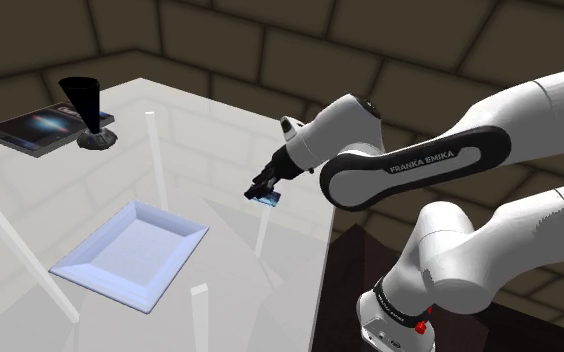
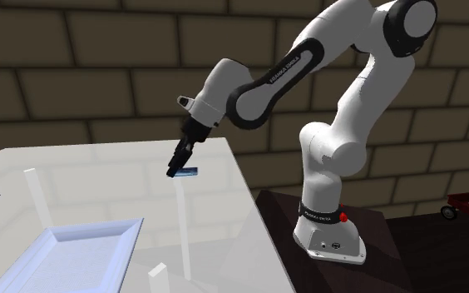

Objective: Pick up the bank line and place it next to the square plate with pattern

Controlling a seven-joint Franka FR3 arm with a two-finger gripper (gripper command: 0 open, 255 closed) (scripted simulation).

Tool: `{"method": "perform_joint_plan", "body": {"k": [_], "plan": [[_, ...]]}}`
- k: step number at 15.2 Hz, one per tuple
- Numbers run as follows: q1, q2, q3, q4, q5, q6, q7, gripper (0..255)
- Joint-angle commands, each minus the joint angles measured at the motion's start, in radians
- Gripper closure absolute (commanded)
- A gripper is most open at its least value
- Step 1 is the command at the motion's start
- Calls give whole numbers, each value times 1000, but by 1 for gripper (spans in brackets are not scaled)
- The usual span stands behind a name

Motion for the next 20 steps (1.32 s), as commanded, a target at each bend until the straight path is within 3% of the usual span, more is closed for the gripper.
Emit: {"method": "perform_joint_plan", "body": {"k": [1, 6, 10, 15, 20], "plan": [[4, 31, 74, 16, 4, 18, 75, 255], [-26, 105, 265, 80, -13, 38, 256, 255], [-88, 169, 431, 154, -57, 40, 409, 255], [-219, 253, 661, 271, -163, 23, 618, 255], [-413, 349, 929, 416, -346, -20, 861, 255]]}}
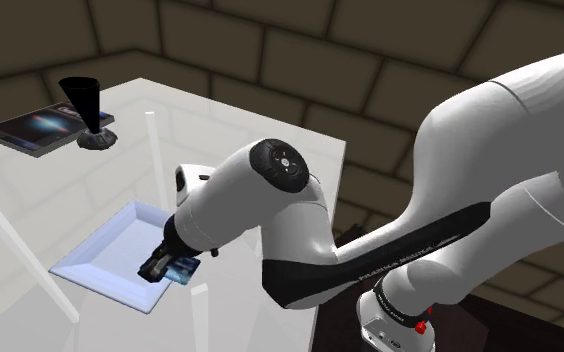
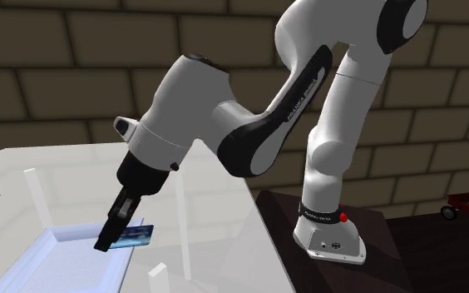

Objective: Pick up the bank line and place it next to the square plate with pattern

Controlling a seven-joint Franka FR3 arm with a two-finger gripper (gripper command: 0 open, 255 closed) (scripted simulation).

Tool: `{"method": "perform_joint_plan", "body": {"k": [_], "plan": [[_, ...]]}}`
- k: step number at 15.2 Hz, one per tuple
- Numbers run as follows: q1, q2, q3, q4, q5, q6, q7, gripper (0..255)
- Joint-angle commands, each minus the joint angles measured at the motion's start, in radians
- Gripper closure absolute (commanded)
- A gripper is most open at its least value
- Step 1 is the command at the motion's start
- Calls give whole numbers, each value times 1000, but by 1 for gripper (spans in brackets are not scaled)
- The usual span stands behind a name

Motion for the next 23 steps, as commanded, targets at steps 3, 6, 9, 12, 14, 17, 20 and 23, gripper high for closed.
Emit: {"method": "perform_joint_plan", "body": {"k": [3, 6, 9, 12, 14, 17, 20, 23], "plan": [[-185, 92, 241, 130, -207, -67, 227, 255], [-386, 363, 521, 281, -684, -243, 593, 255], [-73, 510, 301, 412, -833, -375, 706, 255], [99, 637, 223, 544, -923, -488, 763, 255], [128, 660, 205, 559, -944, -497, 778, 255], [149, 681, 178, 550, -984, -483, 812, 255], [171, 704, 152, 543, -1025, -471, 846, 255], [192, 727, 125, 538, -1067, -460, 880, 255]]}}
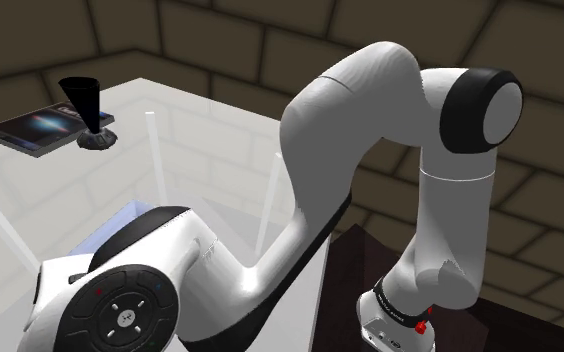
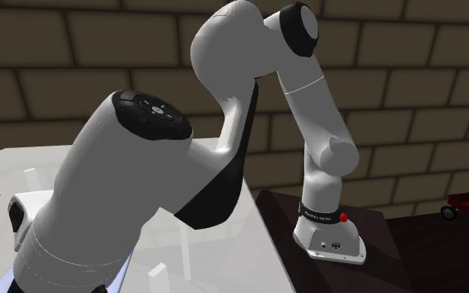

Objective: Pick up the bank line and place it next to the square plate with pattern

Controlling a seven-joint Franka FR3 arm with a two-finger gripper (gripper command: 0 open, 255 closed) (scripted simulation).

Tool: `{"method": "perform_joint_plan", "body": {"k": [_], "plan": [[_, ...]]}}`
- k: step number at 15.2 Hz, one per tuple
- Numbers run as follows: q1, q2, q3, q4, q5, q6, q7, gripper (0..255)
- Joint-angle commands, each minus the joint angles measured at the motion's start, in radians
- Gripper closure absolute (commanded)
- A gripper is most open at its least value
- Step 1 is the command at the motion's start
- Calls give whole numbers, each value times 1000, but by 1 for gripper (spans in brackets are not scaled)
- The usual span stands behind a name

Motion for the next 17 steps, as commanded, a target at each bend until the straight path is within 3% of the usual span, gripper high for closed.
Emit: {"method": "perform_joint_plan", "body": {"k": [1, 5, 12, 13, 17], "plan": [[16, 16, -19, -5, -31, 7, 27, 255], [43, 47, -51, -7, -83, 19, 70, 255], [43, 46, -51, -8, -82, 19, 69, 255], [43, 46, -51, -8, -82, 19, 69, 0], [43, 46, -51, -8, -82, 19, 69, 0]]}}
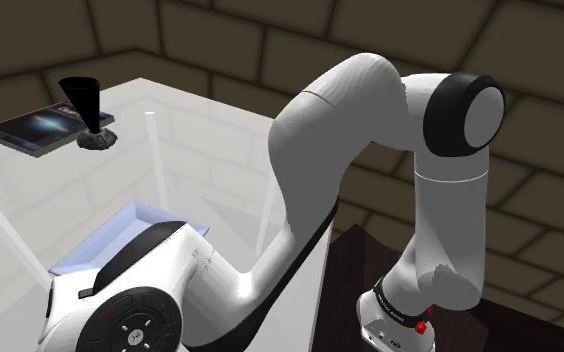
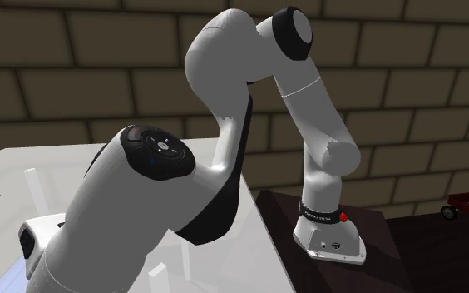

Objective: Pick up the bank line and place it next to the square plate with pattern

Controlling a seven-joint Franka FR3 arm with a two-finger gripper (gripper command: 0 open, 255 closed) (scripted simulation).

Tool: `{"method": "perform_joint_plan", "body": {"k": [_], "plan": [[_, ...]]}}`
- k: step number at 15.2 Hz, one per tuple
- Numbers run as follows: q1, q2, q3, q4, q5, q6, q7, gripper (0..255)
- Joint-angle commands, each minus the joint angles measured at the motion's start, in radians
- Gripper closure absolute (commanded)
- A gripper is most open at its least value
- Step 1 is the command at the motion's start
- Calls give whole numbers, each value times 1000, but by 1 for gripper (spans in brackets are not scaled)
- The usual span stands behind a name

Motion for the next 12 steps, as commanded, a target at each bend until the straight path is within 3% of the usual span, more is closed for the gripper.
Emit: {"method": "perform_joint_plan", "body": {"k": [1, 5, 12], "plan": [[0, 0, 0, 0, 0, 0, 0, 0], [-96, -137, 110, -74, 138, 4, -57, 0], [-96, -137, 110, -74, 138, 4, -57, 0]]}}
